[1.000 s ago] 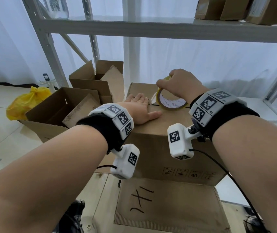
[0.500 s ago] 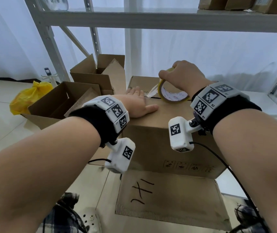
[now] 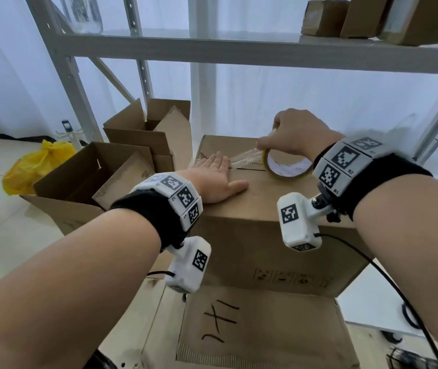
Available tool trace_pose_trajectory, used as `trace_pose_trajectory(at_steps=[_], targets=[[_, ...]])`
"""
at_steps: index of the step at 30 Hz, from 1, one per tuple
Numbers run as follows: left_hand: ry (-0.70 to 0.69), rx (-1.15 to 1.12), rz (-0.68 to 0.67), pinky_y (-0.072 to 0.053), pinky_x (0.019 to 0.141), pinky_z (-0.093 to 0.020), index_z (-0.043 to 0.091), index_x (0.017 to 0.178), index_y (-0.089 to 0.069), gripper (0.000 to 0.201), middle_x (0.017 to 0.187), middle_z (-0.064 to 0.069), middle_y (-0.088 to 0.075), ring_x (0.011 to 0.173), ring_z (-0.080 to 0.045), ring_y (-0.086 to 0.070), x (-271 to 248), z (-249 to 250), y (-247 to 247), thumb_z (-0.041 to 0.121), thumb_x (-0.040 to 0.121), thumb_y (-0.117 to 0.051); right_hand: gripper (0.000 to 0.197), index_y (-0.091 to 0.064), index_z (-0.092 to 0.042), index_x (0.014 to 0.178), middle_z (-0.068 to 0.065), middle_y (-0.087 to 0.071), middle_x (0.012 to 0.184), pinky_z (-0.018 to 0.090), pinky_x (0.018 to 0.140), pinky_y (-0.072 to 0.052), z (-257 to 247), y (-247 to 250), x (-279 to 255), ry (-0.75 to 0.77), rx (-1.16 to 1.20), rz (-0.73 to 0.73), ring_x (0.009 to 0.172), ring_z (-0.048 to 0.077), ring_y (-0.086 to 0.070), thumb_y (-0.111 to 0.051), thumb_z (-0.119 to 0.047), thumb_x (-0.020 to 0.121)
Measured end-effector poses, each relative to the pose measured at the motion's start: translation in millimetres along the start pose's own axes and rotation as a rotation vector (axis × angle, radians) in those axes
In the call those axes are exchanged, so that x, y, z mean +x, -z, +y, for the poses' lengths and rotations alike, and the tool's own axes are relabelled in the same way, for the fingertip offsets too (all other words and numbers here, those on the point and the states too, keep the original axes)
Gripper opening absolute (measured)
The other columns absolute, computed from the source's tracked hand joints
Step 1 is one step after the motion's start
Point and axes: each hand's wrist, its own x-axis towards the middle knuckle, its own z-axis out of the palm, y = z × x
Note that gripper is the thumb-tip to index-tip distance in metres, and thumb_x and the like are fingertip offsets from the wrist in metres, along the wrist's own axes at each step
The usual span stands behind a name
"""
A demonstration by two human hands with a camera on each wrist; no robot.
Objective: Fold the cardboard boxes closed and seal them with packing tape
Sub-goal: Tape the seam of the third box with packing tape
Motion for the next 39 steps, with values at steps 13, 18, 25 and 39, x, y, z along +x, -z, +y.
trace_pose_trajectory(at_steps=[13,18,25,39], targets=[[-0.023,0.031,-0.023,0.003,0.119,-0.036,0.007,0.151,0.006,0.087,0.158,-0.011,0.013,0.146,-0.021,0.01,9.5,30.4,0.9,0.067,0.092,-0.015,0.059,-0.057,-0.013,0.122,0.003,-0.061,0.114,0.033,0.078,-0.039,17.3,-15.8,-3.9,-0.012,0.128,0.089,0.105,0.023,-0.053,-0.048,-0.06,0.088],[-0.09,-0.03,-0.021,0.005,0.118,-0.031,0.01,0.152,0.004,0.077,0.159,-0.008,0.011,0.146,-0.016,0.009,9.3,13.3,0.1,0.06,0.096,-0.013,0.035,-0.055,-0.017,0.094,0.001,-0.058,0.093,0.034,0.074,-0.041,12.8,-13.6,-4.1,-0.064,0.089,0.067,0.091,0.022,-0.052,-0.049,-0.05,0.083],[-0.004,-0.045,-0.008,0.004,0.116,-0.029,0.01,0.152,0.001,0.077,0.159,-0.007,0.009,0.146,-0.015,0.007,-11.5,-28.3,3.7,0.06,0.095,-0.015,0.033,-0.054,-0.016,0.083,-0.002,-0.053,0.078,0.033,0.067,-0.038,13.2,-10.7,-3.3,-0.077,0.095,0.048,0.086,0.023,-0.053,-0.05,-0.049,0.083],[-0.051,-0.02,0.01,0.004,0.116,-0.028,0.009,0.151,0.004,0.078,0.159,-0.009,0.01,0.147,-0.017,0.008,5.0,17.2,-0.2,0.059,0.097,-0.02,0.061,-0.051,-0.014,0.105,-0.001,-0.054,0.095,0.028,0.075,-0.036,26.8,-13.3,-9.4,0.038,0.311,0.101,0.091,0.017,-0.051,-0.065,-0.065,0.075]])
